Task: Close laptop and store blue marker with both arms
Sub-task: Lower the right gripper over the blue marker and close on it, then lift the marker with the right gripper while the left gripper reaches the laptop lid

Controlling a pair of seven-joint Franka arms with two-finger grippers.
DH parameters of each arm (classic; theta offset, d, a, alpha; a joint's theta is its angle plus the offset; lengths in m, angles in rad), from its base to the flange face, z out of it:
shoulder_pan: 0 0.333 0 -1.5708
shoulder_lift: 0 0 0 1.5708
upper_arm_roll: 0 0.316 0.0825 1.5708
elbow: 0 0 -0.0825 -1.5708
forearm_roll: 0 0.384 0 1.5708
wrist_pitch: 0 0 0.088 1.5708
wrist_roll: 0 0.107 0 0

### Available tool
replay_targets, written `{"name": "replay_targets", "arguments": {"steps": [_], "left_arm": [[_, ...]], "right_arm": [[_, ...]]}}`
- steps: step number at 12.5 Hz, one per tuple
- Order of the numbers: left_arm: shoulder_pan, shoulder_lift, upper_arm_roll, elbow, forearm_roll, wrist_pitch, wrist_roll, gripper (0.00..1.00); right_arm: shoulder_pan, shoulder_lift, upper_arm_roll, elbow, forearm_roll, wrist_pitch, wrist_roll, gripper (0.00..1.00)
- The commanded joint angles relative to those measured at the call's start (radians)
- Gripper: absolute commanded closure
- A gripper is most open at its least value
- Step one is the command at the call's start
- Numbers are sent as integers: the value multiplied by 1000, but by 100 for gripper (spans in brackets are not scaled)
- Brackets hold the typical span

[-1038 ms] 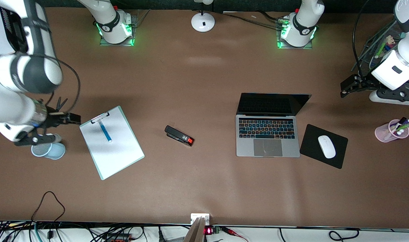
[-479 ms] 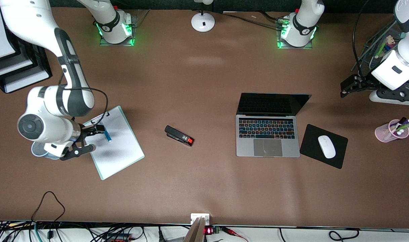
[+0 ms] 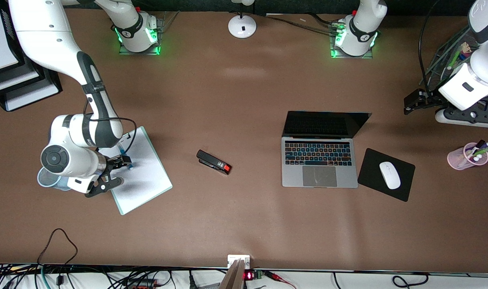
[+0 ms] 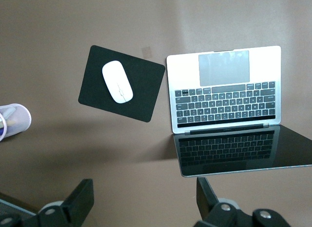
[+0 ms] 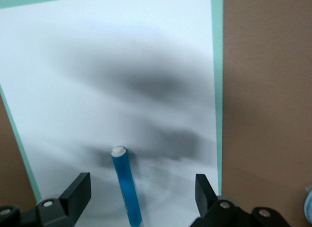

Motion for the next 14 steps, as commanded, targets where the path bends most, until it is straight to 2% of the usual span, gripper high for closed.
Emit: {"name": "replay_targets", "arguments": {"steps": [1, 2, 3, 9, 14], "left_arm": [[-16, 30, 7, 45, 16, -50, 11, 79], [-16, 51, 7, 76, 17, -65, 13, 92], [-19, 67, 7, 100, 16, -87, 10, 99], [-25, 87, 4, 111, 11, -119, 19, 100], [-30, 64, -88, 101, -29, -205, -140, 100]], "right_arm": [[4, 24, -2, 9, -3, 16, -32, 23], [5, 26, -2, 9, -3, 17, -31, 30], [13, 26, -2, 9, -2, 21, -31, 32], [24, 40, -1, 9, 3, 31, -29, 37], [22, 41, 1, -6, 4, 27, -31, 43]]}}
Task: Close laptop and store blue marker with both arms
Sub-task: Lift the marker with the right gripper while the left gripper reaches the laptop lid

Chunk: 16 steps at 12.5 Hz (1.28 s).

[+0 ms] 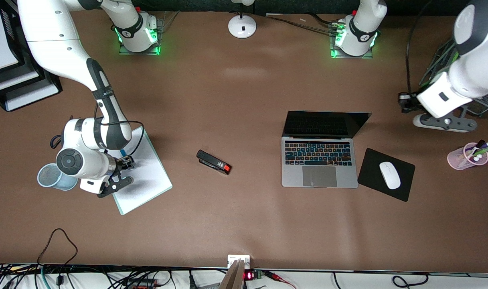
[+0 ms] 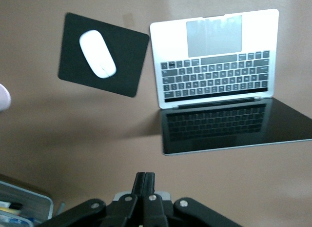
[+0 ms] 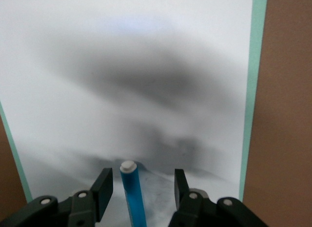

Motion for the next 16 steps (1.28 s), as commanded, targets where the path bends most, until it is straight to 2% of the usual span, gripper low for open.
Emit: {"name": "replay_targets", "arguments": {"steps": [1, 3, 6, 9, 10, 12, 16], "left_arm": [[-3, -11, -56, 14, -22, -43, -100, 100], [-6, -37, -67, -31, -90, -35, -118, 100], [-6, -118, -102, -185, -107, 55, -123, 100], [4, -245, -209, -439, -122, 251, -182, 100], [5, -261, -251, -497, -122, 314, -209, 100], [5, -250, -299, -533, -122, 383, -247, 100], [5, -220, -305, -648, -121, 573, -249, 100]], "right_arm": [[1, 6, 0, -6, 4, 1, -12, 43], [-1, 11, 0, -11, 4, 0, -12, 46], [1, 9, 0, -14, 4, -5, -12, 55], [1, 9, 4, -12, 4, -5, -12, 64], [1, 9, 6, -12, 4, -4, -10, 67], [1, 9, 6, -12, 4, 3, -10, 72], [1, 9, 6, -8, 4, 6, 0, 85]]}}
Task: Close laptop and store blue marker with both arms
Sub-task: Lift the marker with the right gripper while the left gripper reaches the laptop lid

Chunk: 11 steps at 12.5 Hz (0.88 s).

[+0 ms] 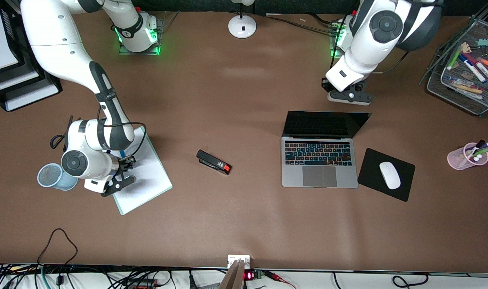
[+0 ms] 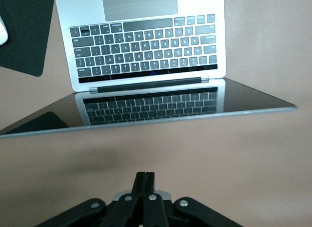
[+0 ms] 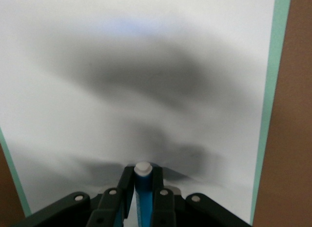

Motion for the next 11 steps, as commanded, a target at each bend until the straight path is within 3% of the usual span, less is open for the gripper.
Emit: {"name": "replay_targets", "arguments": {"steps": [1, 6, 11], "left_arm": [[11, 6, -11, -52, -18, 76, 3, 100], [14, 82, -10, -52, -15, 163, 1, 100], [16, 100, -4, -46, 5, 222, 7, 100]], "right_arm": [[0, -9, 5, 2, 4, 7, 1, 87], [-2, -26, 9, 62, 4, -4, -10, 91], [-11, -134, 8, 91, 3, -21, -129, 94]]}}
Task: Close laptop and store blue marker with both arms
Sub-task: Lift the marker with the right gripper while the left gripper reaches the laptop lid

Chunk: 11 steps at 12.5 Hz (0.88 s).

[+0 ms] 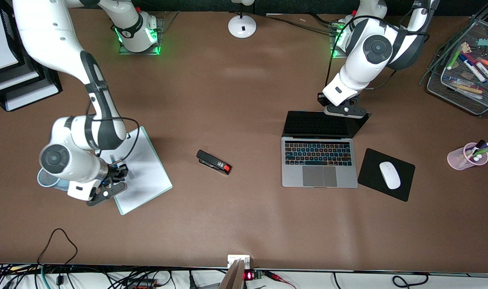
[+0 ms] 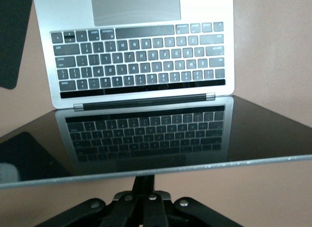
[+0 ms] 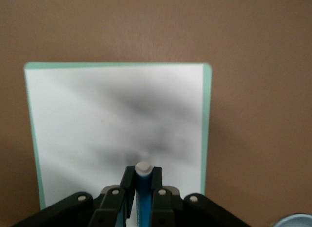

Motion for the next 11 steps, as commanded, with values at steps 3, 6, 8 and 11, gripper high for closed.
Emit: {"name": "replay_targets", "arguments": {"steps": [3, 6, 8, 11], "left_arm": [[38, 12, -5, 12, 47, 112, 15, 100], [46, 47, -4, 15, 73, 195, 15, 100], [61, 74, -5, 21, 97, 262, 16, 100], [65, 150, -4, 44, 126, 368, 16, 100]], "right_arm": [[-66, -117, 3, -18, 97, -43, -288, 95], [-134, -146, 4, -15, 173, -70, -498, 95], [-174, -165, 1, -9, 301, -72, -731, 95], [-235, -183, 3, -6, 435, -119, -975, 95]]}}
